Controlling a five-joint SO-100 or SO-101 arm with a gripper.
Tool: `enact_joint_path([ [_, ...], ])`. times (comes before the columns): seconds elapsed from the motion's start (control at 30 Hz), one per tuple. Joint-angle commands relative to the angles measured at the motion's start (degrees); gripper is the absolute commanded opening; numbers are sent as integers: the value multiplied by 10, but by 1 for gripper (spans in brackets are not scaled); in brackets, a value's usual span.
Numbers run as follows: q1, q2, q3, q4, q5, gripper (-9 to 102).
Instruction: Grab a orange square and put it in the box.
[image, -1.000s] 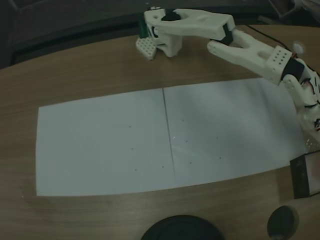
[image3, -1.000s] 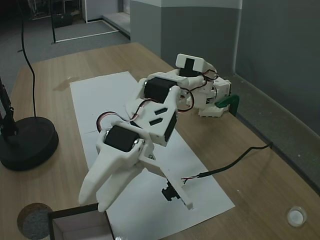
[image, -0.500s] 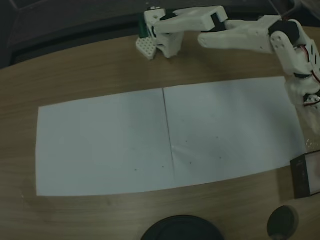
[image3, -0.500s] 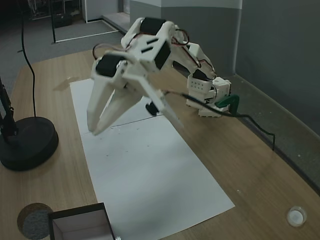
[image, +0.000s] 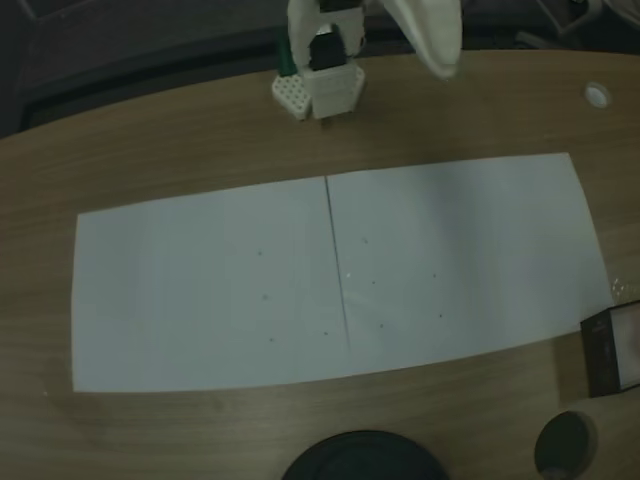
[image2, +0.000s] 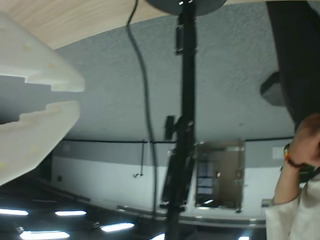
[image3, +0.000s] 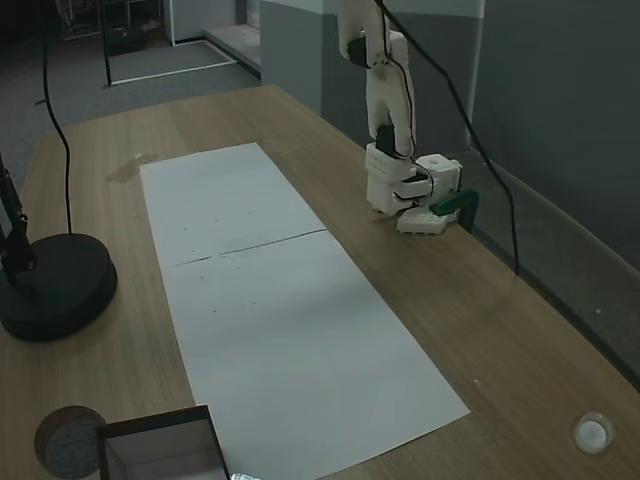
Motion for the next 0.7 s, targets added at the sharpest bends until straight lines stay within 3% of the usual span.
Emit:
enact_joint_path([
  [0.0,45,126,39,-2,-1,0],
  [0.67,48,740,578,-7,-9,0],
])
